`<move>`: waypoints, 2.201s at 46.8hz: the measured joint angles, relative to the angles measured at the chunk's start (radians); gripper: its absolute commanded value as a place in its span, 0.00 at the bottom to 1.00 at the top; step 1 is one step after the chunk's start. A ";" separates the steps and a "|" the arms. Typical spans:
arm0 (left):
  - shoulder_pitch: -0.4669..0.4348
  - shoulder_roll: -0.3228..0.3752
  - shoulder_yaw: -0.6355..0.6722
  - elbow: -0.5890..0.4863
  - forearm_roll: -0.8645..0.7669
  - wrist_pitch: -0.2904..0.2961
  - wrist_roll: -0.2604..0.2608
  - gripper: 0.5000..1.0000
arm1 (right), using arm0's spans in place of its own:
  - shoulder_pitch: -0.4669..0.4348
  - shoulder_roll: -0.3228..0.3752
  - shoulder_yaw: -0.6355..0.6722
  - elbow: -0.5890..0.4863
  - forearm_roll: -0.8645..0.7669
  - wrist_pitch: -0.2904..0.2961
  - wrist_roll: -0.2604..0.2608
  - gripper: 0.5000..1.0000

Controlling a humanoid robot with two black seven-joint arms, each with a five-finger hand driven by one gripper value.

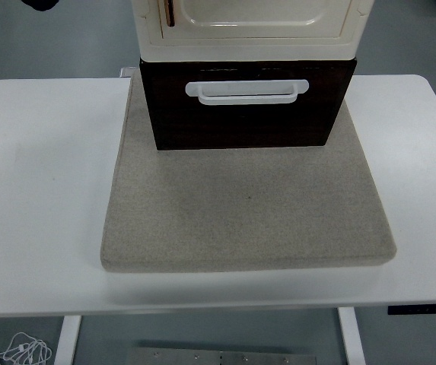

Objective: Open the drawer under the combination cabinet

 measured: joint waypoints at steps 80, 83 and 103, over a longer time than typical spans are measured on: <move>-0.252 -0.263 0.637 0.096 -0.134 0.082 0.295 1.00 | 0.000 0.000 0.000 0.000 0.000 0.000 0.000 0.85; -0.251 -0.280 0.638 0.108 -0.134 0.082 0.301 1.00 | 0.000 0.000 0.000 0.000 0.000 0.000 0.000 0.85; -0.210 -0.328 0.639 0.167 -0.129 0.093 0.303 1.00 | 0.000 0.000 0.000 0.000 0.000 0.000 0.000 0.85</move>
